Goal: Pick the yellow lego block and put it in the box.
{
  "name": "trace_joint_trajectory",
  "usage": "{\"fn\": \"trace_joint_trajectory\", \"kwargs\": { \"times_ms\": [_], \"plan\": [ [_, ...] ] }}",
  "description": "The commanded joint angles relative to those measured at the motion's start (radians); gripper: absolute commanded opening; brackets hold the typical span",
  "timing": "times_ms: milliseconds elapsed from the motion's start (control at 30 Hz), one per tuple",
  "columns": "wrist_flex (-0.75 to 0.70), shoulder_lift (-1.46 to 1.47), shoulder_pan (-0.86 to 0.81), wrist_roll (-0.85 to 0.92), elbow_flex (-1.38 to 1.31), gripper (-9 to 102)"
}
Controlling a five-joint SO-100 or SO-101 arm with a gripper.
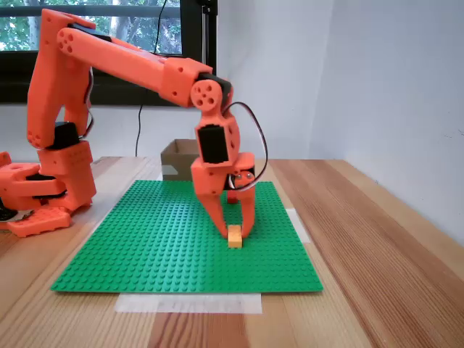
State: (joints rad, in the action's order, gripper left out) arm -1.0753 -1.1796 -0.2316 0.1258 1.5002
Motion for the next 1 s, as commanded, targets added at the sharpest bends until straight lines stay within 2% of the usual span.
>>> {"fn": "trace_joint_trajectory", "kwargs": {
  "times_ms": [0, 967],
  "plan": [
    [0.011, -0.005, -0.011, 0.005, -0.018, 11],
    [0.044, -0.100, -0.044, 0.017, 0.040, 4]
  ]
}}
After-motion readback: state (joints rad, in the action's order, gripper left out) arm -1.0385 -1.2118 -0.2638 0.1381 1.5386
